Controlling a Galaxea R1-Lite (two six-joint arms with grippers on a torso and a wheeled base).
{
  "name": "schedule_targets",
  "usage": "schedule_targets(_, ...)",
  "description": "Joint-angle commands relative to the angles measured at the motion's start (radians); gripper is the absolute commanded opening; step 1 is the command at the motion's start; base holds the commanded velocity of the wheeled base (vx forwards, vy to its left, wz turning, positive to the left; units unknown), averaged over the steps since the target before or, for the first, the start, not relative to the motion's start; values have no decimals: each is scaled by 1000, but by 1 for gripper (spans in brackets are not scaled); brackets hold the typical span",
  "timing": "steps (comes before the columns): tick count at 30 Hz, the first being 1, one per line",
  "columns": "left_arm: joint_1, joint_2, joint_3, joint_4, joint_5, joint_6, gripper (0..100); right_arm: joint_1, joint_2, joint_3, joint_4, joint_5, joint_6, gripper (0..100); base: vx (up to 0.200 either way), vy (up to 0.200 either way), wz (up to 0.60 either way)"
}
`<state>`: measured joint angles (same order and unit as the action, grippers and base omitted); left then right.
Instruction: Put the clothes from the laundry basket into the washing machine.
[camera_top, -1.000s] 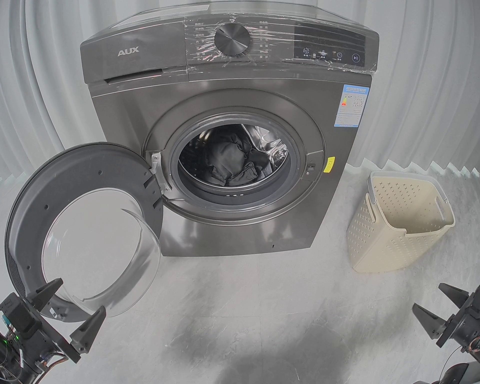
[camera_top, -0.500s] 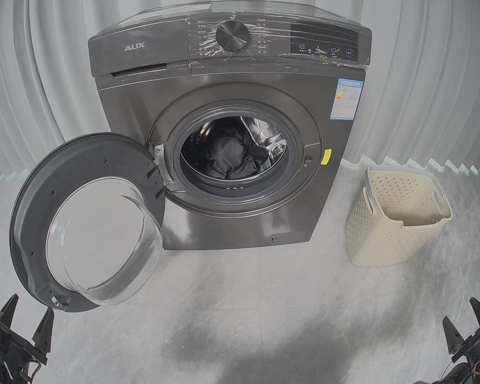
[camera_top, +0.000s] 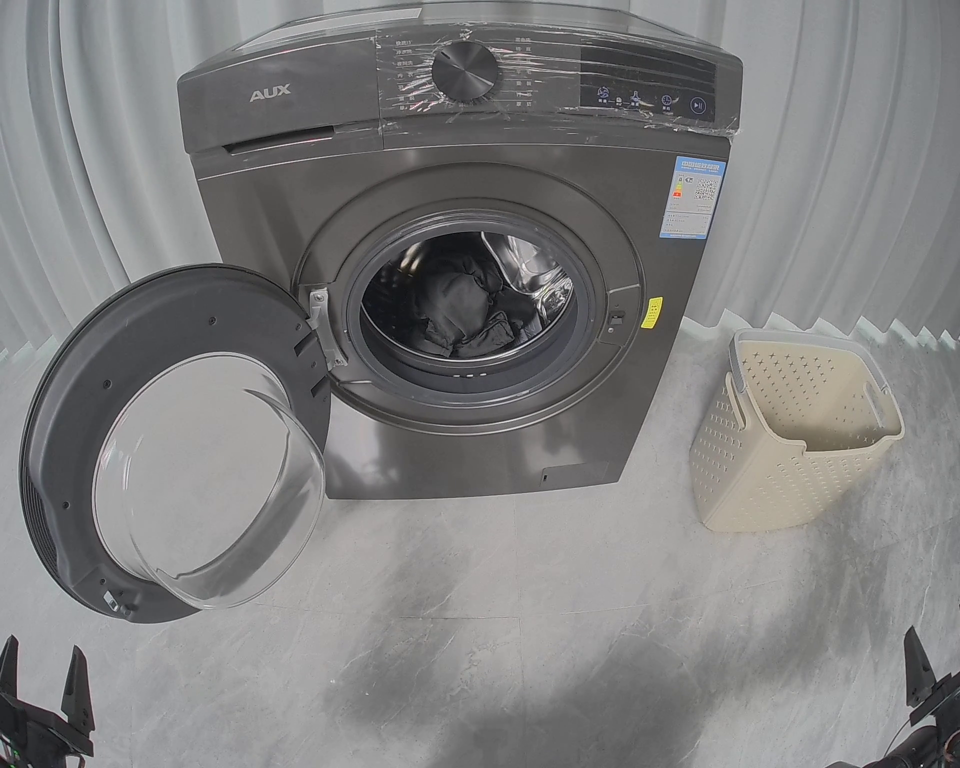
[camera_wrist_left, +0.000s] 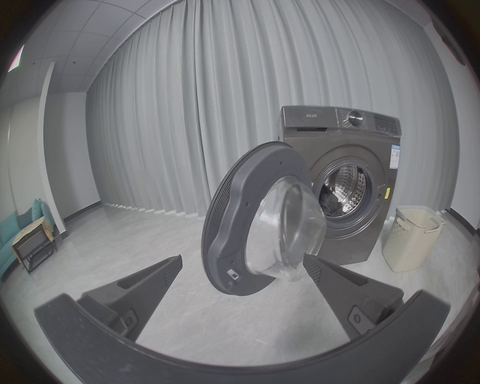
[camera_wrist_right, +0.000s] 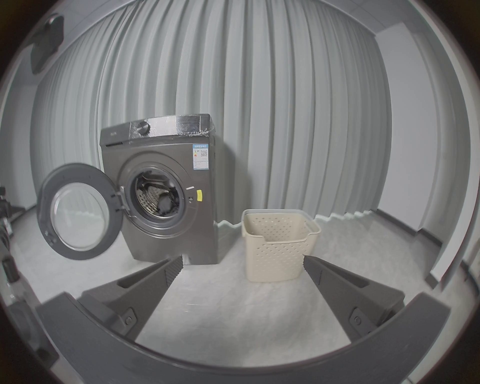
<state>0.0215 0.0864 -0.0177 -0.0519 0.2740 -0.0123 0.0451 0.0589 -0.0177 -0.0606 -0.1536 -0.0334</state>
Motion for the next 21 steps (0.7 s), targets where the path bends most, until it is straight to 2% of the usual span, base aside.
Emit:
schedule_targets(1,-23,-86,7,4,-73,5,100,-47,-59,1,44,97,110,100,0,0,0)
schedule_targets(3,-23,-86,7,4,-105,-12,100,-45,-59,-4,53,146,72,100,0,0,0)
schedule_targets(4,-23,-86,8,3,-148,-24,100,-45,-59,-4,56,172,64,100,0,0,0)
schedule_targets(5,-21,-86,16,3,-193,-49,100,-47,-59,-4,56,181,63,100,0,0,0)
schedule_targets(7,-23,-86,18,35,-271,-29,100,-51,-59,-2,55,184,66,100,0,0,0)
schedule_targets(8,-25,-86,16,53,-288,-17,100,-51,-59,-1,48,189,55,100,0,0,0)
schedule_targets(9,-25,-86,13,66,-285,-6,100,-50,-59,-2,55,190,52,100,0,0,0)
schedule_targets(10,-23,-86,15,61,-279,-5,100,-47,-57,-4,58,187,40,100,0,0,0)
schedule_targets(11,-23,-86,16,57,-276,-6,100,-51,-48,-7,62,174,47,100,0,0,0)
schedule_targets(12,-23,-86,16,55,-276,-8,100,-57,-34,-10,67,138,52,100,0,0,0)
schedule_targets(14,-23,-86,16,55,-274,-6,100,-59,-22,-10,78,36,52,100,0,0,0)
schedule_targets(15,-23,-86,16,55,-274,-6,100,-53,-34,-7,67,22,43,100,0,0,0)
schedule_targets(16,-23,-86,16,55,-274,-6,100,-53,-45,-4,64,74,35,100,0,0,0)
schedule_targets(17,-23,-86,16,55,-274,-5,100,-53,-51,-4,58,164,7,100,0,0,0)
schedule_targets(18,-23,-86,16,55,-274,-3,100,-50,-51,-5,61,210,-10,100,0,0,0)
schedule_targets(20,-23,-86,16,55,-274,-6,100,-53,-51,-18,97,146,20,100,0,0,0)
schedule_targets(21,-23,-86,16,55,-274,-6,100,-53,-51,-22,107,134,32,100,0,0,0)
